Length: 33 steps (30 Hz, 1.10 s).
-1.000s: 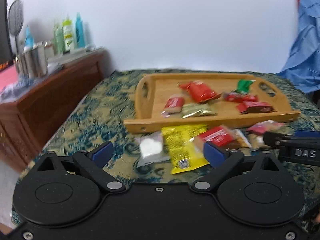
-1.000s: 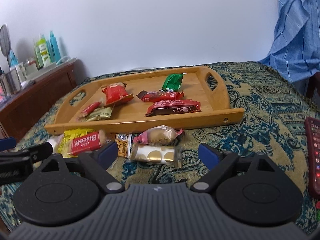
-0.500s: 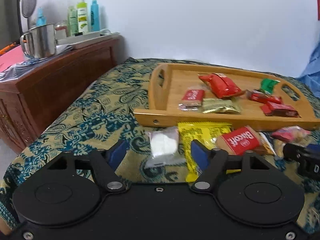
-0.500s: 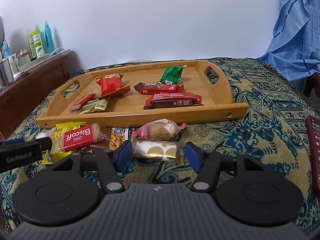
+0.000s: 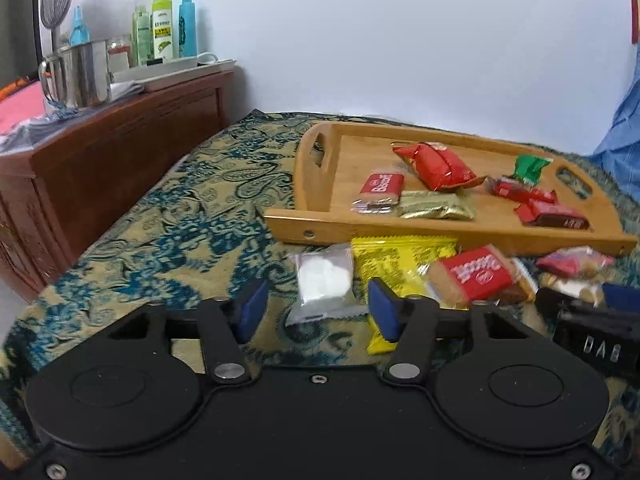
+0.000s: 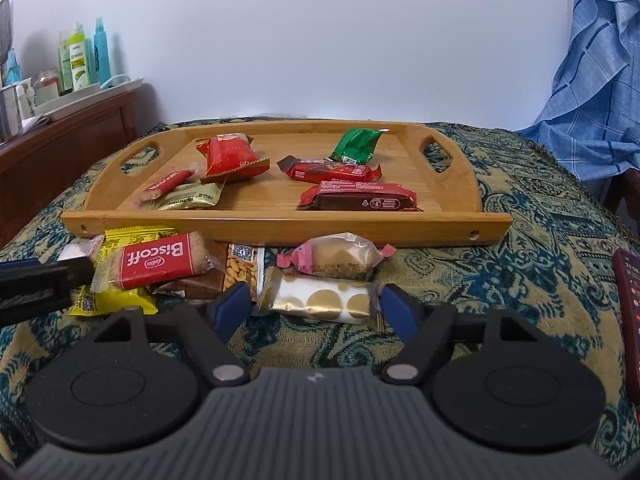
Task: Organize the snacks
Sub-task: 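Grasp the white round-biscuit packet with the right tool while the left tool grasps a clear packet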
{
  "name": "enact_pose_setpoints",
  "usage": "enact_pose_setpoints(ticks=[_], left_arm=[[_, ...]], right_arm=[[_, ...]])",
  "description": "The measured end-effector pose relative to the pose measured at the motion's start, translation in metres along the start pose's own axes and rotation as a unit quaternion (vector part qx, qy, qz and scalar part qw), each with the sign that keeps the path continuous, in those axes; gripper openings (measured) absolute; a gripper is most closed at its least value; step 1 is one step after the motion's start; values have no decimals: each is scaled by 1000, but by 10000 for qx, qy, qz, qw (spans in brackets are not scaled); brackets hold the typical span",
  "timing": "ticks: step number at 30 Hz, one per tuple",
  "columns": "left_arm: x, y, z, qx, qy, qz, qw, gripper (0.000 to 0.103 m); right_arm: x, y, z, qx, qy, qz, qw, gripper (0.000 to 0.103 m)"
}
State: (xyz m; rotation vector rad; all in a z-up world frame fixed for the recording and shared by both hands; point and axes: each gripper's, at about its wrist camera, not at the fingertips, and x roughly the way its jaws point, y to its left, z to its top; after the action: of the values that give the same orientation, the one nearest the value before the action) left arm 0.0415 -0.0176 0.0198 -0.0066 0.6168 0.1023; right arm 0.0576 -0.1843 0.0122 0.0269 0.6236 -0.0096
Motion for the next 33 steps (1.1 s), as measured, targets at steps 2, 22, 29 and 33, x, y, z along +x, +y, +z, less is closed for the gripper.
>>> enact_pose_setpoints(ticks=[2, 22, 29, 33], left_arm=[[2, 0, -1, 109, -12, 71, 9999, 53], [-1, 10, 1, -284, 113, -326, 9990, 34], [-28, 5, 1, -156, -119, -384, 9991, 33], [-37, 1, 1, -69, -178, -424, 9989, 33]], right_arm=[[0, 0, 0, 14, 3, -12, 10000, 85], [-6, 9, -5, -81, -169, -19, 9998, 59], [-28, 4, -10, -66, -349, 134, 9993, 58], [-42, 1, -16, 30, -505, 287, 9983, 58]])
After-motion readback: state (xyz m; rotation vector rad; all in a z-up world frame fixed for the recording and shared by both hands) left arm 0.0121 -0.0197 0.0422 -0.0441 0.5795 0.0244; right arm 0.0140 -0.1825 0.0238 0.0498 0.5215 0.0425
